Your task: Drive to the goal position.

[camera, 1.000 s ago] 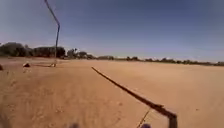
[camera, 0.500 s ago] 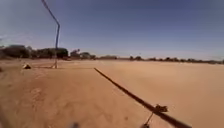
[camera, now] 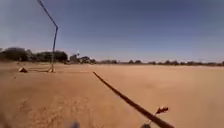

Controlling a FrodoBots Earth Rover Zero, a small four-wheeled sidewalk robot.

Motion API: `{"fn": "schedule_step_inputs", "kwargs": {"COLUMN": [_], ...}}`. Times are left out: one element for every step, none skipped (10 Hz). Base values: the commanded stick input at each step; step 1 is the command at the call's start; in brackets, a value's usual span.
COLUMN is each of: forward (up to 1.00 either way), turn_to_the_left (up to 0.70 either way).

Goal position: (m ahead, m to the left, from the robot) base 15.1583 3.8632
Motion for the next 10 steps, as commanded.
{"fn": "schedule_step_inputs", "kwargs": {"forward": [0.70, 0.70, 0.70, 0.70, 0.70, 0.70, 0.70, 0.70, 0.70, 0.70], "turn_to_the_left": [0.00, 0.00, 0.00, 0.00, 0.00, 0.20, 0.35, 0.35, 0.35, 0.34]}}
